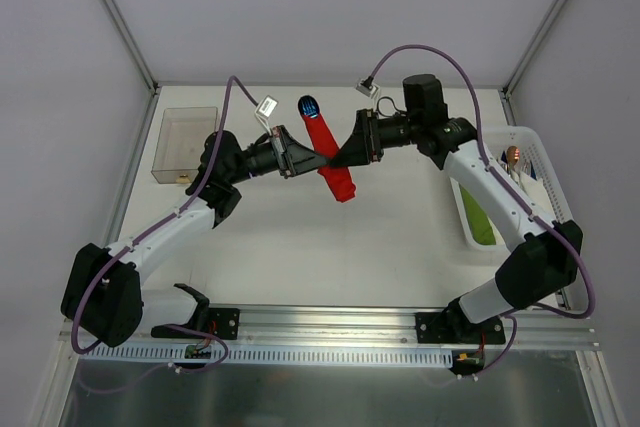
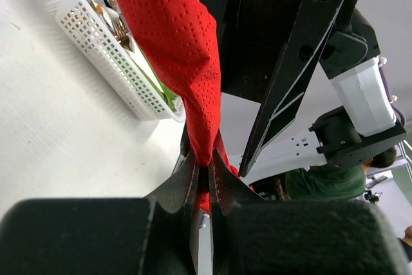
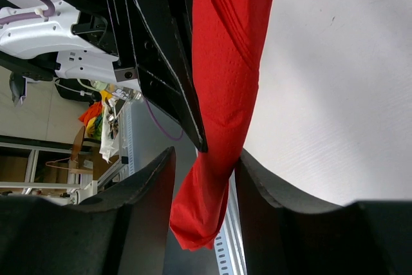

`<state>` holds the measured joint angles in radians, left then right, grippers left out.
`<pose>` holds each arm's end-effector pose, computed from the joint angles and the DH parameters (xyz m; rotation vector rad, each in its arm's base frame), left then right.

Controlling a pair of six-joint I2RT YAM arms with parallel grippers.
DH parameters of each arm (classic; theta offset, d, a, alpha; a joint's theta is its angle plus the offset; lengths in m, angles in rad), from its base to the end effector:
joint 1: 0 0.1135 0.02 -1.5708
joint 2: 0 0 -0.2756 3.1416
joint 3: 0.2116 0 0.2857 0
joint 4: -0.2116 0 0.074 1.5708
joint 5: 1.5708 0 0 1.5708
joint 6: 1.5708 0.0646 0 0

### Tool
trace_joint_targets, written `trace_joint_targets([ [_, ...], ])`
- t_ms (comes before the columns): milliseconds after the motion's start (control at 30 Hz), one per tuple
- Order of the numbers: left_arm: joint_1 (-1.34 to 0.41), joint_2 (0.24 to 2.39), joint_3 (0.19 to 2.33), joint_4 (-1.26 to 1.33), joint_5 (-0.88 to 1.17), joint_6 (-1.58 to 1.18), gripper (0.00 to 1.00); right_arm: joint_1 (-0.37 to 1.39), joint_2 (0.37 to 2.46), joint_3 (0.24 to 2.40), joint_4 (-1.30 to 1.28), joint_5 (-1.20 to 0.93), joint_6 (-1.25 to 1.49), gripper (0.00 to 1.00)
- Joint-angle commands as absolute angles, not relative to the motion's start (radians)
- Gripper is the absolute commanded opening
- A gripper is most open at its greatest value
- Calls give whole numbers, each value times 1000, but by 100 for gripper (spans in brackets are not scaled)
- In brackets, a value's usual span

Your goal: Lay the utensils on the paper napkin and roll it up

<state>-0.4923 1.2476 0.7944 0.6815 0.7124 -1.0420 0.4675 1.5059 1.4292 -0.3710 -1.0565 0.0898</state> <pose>0.2705 -0.1930 0.3343 0.2674 1.6236 -1.7012 0.3144 0.2217 0.3812 -1.0511 1.7507 1.4072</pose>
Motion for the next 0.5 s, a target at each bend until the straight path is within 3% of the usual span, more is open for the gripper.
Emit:
trace_joint_targets([
  [0, -505, 1229, 839, 716, 749, -1008, 0, 460, 1512, 1486, -394, -1069, 58, 43],
  [267, -515, 1239, 853, 716, 775, -996, 0, 456, 1549, 1519, -388, -1072, 95, 41],
  [467, -528, 1246, 859, 727, 787, -989, 0, 453, 1571, 1500, -335, -1100, 176, 31],
])
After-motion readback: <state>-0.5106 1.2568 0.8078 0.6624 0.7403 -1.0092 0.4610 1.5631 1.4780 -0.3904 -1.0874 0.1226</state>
